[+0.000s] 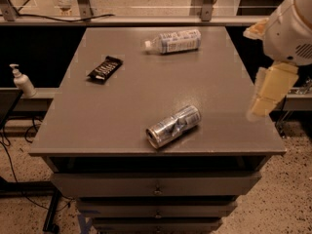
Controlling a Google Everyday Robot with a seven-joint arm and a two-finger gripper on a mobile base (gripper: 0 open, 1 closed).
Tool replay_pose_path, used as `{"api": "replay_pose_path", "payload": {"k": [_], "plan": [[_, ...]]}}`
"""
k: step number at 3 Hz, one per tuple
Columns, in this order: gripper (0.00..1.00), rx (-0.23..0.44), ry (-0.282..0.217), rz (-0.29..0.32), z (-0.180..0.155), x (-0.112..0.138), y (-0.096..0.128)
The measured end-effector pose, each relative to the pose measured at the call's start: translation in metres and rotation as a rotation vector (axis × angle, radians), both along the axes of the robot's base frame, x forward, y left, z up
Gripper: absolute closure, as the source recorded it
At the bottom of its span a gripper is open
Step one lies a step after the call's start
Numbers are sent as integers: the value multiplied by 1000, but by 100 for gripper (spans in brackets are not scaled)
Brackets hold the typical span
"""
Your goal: Pick rxbar chocolate
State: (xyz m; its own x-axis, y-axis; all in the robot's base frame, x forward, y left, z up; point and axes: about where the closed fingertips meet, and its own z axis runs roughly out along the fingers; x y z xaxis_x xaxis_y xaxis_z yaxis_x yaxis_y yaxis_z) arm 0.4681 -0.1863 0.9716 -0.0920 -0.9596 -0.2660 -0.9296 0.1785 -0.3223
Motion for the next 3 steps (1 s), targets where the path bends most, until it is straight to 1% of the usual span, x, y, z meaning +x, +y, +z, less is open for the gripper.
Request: {"api": "replay_pose_path", "payload": {"k": [1, 2, 3], "plan": [[0, 45, -66, 144, -13, 41, 41], [0, 74, -113, 272, -34, 86, 89], [0, 95, -131, 329, -55, 126, 133]]}}
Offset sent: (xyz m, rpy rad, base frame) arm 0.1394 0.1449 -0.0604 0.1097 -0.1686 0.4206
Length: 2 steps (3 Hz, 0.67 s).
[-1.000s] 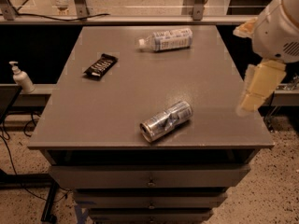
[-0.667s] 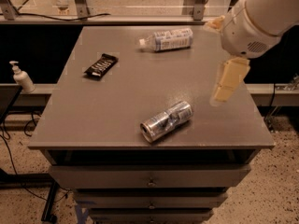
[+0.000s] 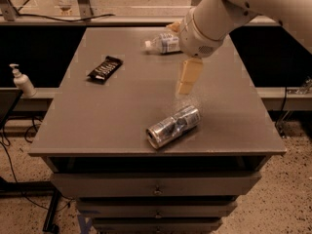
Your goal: Pick rxbar chocolate
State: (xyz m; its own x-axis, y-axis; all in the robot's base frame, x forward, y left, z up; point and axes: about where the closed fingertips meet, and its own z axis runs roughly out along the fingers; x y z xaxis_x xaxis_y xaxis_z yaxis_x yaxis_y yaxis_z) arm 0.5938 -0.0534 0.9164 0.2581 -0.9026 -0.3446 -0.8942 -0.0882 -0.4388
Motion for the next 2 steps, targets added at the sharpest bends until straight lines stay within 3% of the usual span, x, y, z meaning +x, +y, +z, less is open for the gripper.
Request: {"api": "replay_pose_path", "payload": {"k": [2], "plan": [[0, 11, 1, 23, 3, 1, 0]]}}
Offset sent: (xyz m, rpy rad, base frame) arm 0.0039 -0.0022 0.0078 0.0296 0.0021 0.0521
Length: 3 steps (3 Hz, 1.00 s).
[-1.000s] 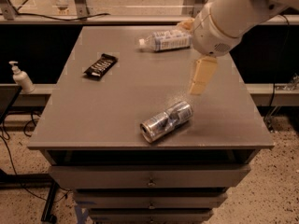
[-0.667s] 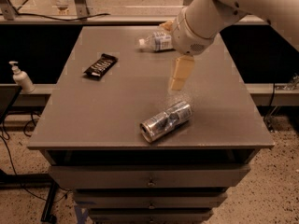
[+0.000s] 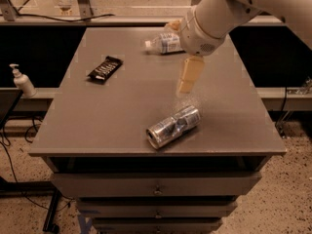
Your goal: Pick rxbar chocolate
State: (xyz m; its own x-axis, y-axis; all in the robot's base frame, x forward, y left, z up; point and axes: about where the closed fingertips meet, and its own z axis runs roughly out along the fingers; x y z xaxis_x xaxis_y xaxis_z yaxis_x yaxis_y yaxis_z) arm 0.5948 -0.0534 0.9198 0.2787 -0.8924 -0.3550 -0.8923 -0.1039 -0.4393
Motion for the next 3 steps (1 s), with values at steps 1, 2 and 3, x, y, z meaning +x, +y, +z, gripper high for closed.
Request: {"api": "replay_pose_path", "payload": {"k": [1, 2, 3], "plan": [[0, 15, -2, 89, -1, 16, 25], [0, -13, 4, 181, -13, 38, 59], [0, -67, 18, 236, -26, 57, 84]]}}
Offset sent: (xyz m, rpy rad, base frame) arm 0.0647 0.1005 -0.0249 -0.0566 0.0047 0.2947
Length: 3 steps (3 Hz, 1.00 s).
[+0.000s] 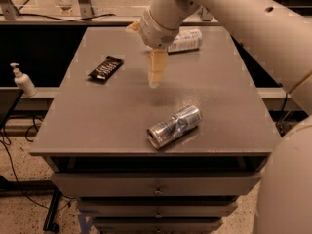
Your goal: Pick rxbar chocolate
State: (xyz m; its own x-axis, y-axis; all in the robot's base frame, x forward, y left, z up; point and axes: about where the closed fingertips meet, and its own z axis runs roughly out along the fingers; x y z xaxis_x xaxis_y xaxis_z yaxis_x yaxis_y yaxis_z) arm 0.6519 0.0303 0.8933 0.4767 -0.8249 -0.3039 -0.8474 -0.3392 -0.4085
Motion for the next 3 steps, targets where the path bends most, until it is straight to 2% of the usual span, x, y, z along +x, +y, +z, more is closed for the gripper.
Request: {"api": "replay_pose_path", "payload": {"k": [3], "plan": [[0, -143, 28, 122, -41, 37, 78]]}}
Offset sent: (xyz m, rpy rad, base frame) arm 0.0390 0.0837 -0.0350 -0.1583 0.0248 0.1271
